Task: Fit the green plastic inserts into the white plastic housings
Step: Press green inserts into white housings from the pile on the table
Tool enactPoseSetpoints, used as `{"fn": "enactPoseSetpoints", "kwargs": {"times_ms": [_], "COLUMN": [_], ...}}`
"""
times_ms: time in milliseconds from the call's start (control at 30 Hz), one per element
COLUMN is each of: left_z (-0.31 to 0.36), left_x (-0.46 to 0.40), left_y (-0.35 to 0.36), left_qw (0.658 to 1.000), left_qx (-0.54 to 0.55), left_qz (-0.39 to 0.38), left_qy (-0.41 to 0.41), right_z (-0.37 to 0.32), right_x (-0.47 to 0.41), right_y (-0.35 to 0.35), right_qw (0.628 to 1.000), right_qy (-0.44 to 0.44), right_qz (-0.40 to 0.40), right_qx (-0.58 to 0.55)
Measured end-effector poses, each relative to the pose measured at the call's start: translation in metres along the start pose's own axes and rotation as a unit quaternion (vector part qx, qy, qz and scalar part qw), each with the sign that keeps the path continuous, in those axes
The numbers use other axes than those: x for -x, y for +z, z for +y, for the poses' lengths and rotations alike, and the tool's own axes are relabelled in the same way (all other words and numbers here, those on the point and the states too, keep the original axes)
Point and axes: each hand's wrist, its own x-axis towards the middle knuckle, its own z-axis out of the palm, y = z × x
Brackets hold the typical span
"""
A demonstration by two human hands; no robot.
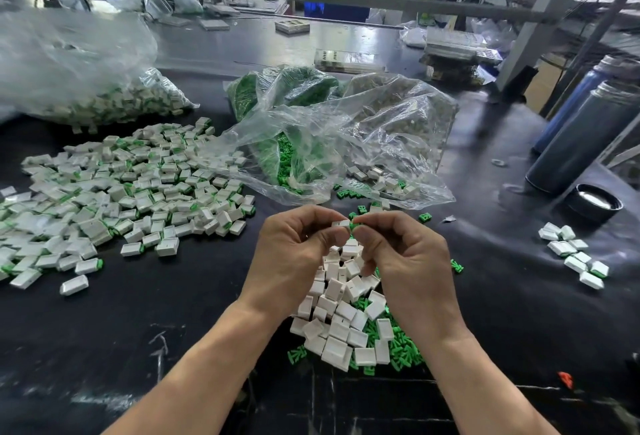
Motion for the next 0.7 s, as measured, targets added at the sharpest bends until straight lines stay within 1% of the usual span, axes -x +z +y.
{"fn": "enactPoseSetpoints", "kwargs": {"times_ms": [233,467,533,700], "left_z": [0.0015,0.0056,0.0058,0.0056], "left_x": [0.0006,0.0033,0.0039,0.0037], "left_y": [0.0017,0.0013,0.0021,0.0033], "left_qw": [0.999,0.990,0.992,1.000], "left_qx": [-0.051,-0.130,-0.117,-0.012], "left_qz": [0.010,0.013,0.015,0.005], "left_qy": [0.007,0.053,0.047,0.010], "right_z": [0.0007,-0.0015,-0.0017,-0.0053], "right_x": [0.0026,0.0064,0.0068,0.0028], "right_y": [0.0013,0.0039,0.0044,0.0027], "right_qw": [0.997,0.985,0.988,0.999], "right_qy": [-0.013,-0.059,-0.048,0.015], "right_qz": [0.021,0.040,0.044,0.041], "right_qx": [0.067,0.154,0.140,-0.003]}}
